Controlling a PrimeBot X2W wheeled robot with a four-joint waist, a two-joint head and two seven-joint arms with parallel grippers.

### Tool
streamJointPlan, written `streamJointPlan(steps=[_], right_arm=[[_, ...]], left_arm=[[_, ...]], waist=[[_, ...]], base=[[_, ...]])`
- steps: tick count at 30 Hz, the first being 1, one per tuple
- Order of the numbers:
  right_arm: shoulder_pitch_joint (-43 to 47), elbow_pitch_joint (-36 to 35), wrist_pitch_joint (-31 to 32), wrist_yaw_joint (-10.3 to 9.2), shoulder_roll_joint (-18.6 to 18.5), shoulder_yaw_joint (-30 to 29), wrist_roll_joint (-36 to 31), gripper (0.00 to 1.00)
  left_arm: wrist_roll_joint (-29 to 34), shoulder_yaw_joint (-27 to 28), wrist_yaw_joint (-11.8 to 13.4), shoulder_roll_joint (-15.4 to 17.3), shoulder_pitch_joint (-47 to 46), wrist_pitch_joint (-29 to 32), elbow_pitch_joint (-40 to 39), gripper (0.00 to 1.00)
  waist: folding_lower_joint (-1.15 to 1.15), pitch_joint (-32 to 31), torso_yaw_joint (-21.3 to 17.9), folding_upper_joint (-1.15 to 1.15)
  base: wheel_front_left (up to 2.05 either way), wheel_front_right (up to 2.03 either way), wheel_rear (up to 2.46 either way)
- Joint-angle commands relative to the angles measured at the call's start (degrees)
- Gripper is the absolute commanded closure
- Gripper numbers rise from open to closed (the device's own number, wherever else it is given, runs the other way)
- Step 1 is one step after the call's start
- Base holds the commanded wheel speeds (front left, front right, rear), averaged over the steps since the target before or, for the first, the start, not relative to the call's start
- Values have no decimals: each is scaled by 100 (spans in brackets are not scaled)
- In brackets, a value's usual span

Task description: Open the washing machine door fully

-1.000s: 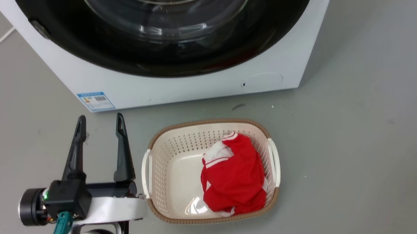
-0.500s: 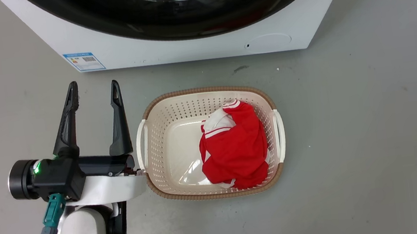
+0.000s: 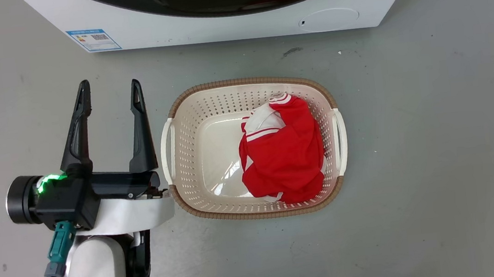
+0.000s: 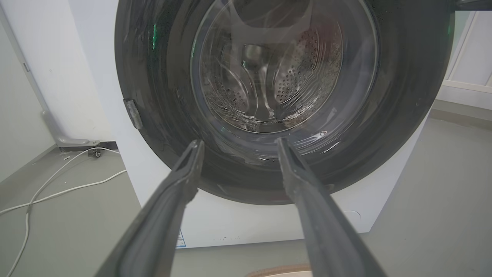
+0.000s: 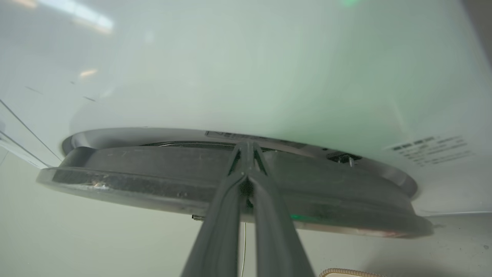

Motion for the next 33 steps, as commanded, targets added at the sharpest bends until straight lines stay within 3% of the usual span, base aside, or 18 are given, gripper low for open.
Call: streamJointPlan(steps=[1, 6, 18, 25, 33], right_arm=[[-97, 46, 79, 0, 21, 29, -42, 100], [-116, 75, 435, 0, 74, 66, -15, 100], [403, -578, 1511, 0, -75, 34, 289, 100], [935, -857, 2294, 0, 2, 38, 573, 100], [1669, -1142, 2675, 1, 167, 111, 735, 100]], left_arm=[[8, -30, 5, -7, -91, -15, -25, 0], [-18, -68, 16, -8, -105, -15, -9, 0], [-45, -96, 64, -9, -97, -15, 88, 0], [-37, -101, 35, -9, 45, -15, 223, 0], [-38, -95, 23, -9, 298, -15, 364, 0]], waist=[[-1, 38, 29, 0], [-1, 79, 69, 0], [-1, -67, 21, 0], [-1, -440, -28, 0], [-1, -1015, -47, 0]], base=[[0, 0, 0], [0, 0, 0], [0, 0, 0], [0, 0, 0], [0, 0, 0]])
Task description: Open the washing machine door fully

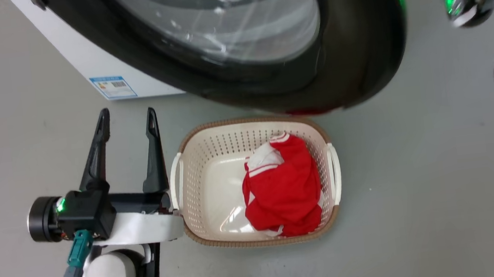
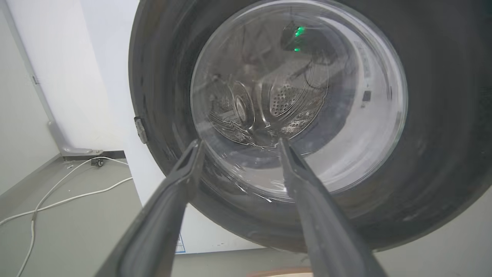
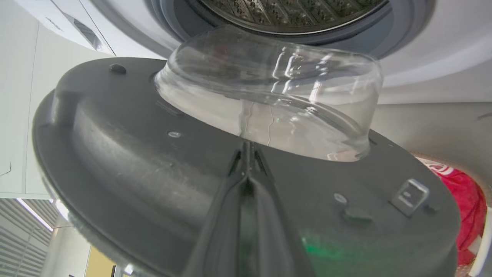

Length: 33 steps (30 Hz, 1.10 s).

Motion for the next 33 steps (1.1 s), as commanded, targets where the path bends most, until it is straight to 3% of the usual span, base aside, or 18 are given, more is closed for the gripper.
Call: streamJointPlan(steps=[1, 11, 24, 33], right_arm=[[154, -83, 63, 2, 106, 28, 61, 100], [1428, -987, 423, 2, 509, 228, 288, 100], [2503, -2184, 567, 1, 940, 526, 531, 100], [2889, -2594, 462, 1, 1135, 797, 571, 100]], left_arm=[[15, 17, -14, -5, 73, -15, 17, 0], [-41, -17, 14, -5, 575, -15, 181, 0], [-104, -88, 39, -5, 816, -15, 267, 0], [-166, -145, 84, -6, 833, -15, 297, 0]], waist=[[0, -229, -16, 0], [0, -964, -30, 0], [0, -1286, 23, 0], [0, -1360, 74, 0]], base=[[0, 0, 0], [0, 0, 0], [0, 0, 0], [0, 0, 0]])
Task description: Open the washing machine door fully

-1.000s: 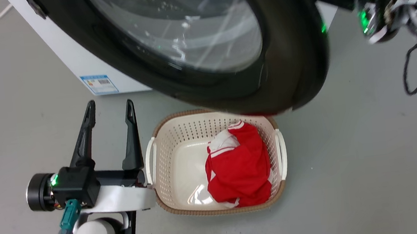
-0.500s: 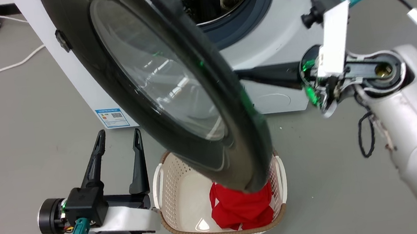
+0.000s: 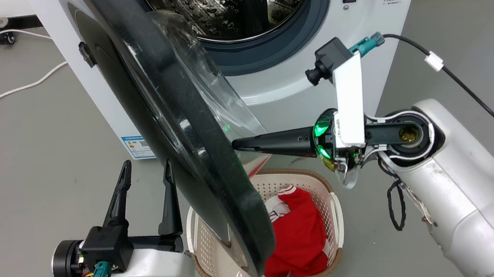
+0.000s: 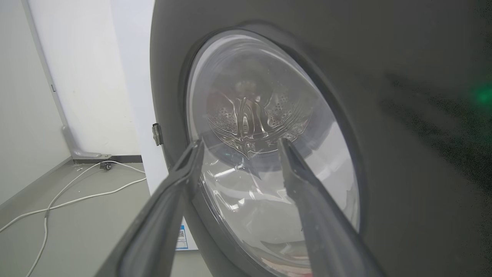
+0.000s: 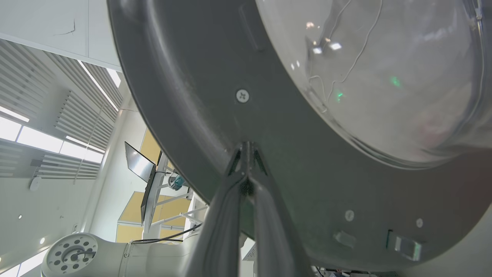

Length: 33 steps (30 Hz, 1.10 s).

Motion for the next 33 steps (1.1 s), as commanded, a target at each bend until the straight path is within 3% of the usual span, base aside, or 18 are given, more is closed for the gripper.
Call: streamJointPlan(steps=[1, 7, 16, 17, 24, 26, 27, 28, 33], right_arm=[[116, -64, -14, 0, 60, 42, 43, 100], [321, -244, -427, 0, 92, 0, -37, 100], [1032, -576, -2348, 0, 29, -807, -470, 100], [1414, -757, -2840, 0, -30, -1092, -498, 100], [2486, -1291, -3840, 0, -198, -1614, -768, 98], [2818, -1401, -4162, 0, -194, -1749, -914, 50], [2959, -1451, -4322, 0, -223, -1800, -1032, 7], [3106, -1495, -4514, 0, -240, -1863, -1155, 0], [3706, -1592, -5436, 0, -133, -2234, -1757, 0]], left_arm=[[-21, 4, 28, -5, 38, -15, 6, 0], [-65, 2, 44, -6, 89, -15, 33, 0], [-107, 17, 77, -6, 194, -15, 78, 0], [-107, 55, 95, -5, 268, -15, 94, 0], [-74, 124, 74, -6, 351, -15, 124, 0], [-67, 125, 65, -5, 370, -15, 133, 0], [-63, 124, 59, -5, 375, -15, 139, 0], [-61, 121, 55, -5, 374, -15, 142, 0], [-60, 131, 49, -5, 433, -15, 153, 0]], waist=[[1, -2, -3, 0], [1, -36, -32, 0], [1, -209, -105, 0], [1, -268, -151, 0], [1, -349, -205, 0], [1, -380, -204, 0], [1, -396, -201, 0], [1, -406, -198, 0], [1, -471, -202, 0]], base=[[0, 0, 0], [0, 0, 0], [0, 0, 0], [0, 0, 0], [0, 0, 0], [0, 0, 0], [0, 0, 0], [0, 0, 0], [0, 0, 0]])
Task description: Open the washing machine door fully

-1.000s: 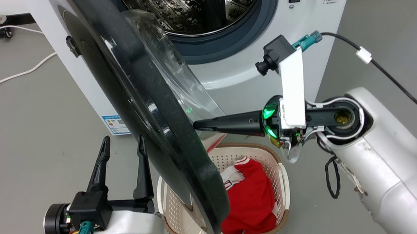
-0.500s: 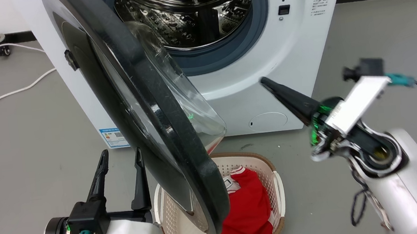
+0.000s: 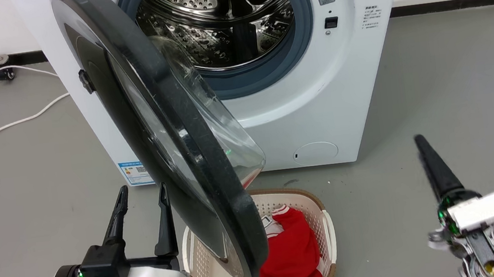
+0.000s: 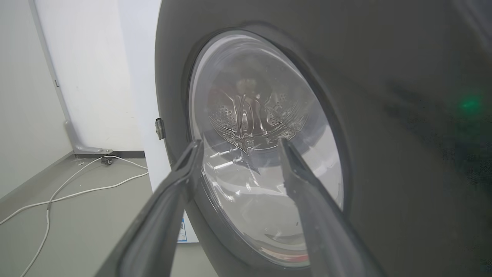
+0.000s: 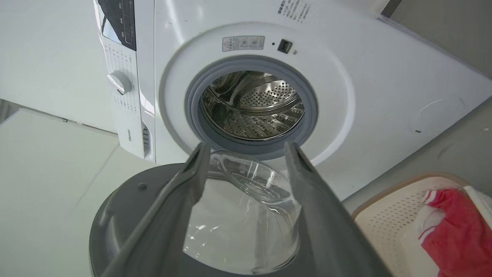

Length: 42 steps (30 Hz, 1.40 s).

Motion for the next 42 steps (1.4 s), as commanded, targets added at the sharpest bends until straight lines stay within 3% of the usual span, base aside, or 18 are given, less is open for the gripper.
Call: streamJointPlan(steps=[1, 2, 3, 8, 16, 20, 27, 42], right_arm=[[193, -21, -303, 0, 13, -102, -343, 0], [253, -15, -489, 0, 33, -154, -571, 0], [400, -11, -1021, 0, 60, -332, -1419, 0], [472, -206, -1399, 0, 123, -610, -2780, 0], [584, -1335, -1533, -1, 302, -999, -5998, 0], [773, -1852, -1353, -1, 364, -852, -6963, 0], [1239, -1886, -1189, -2, 374, -580, -7413, 0], [1101, -1218, -1426, -2, 376, -614, -7321, 0]], left_arm=[[38, 15, -20, -5, 80, -15, 9, 0], [40, 21, -19, -4, 89, -15, 10, 0], [48, 50, -20, -4, 106, -15, 11, 0], [46, 88, -5, -4, 111, -15, -2, 0], [69, 158, -6, -4, 96, -15, -33, 0], [87, 167, -12, -4, 95, -15, -45, 0], [141, 171, -26, -4, 75, -15, -71, 0], [248, 206, -73, -4, 38, -15, -77, 0]], waist=[[0, -18, -5, 0], [0, -24, -9, 0], [0, -40, -25, 0], [0, -45, -48, 0], [0, -44, -84, 0], [0, -45, -79, 0], [0, -17, -73, 0], [0, -6, -94, 0]], base=[[0, 0, 0], [0, 0, 0], [0, 0, 0], [0, 0, 0], [0, 0, 0], [0, 0, 0], [0, 0, 0], [0, 0, 0]])
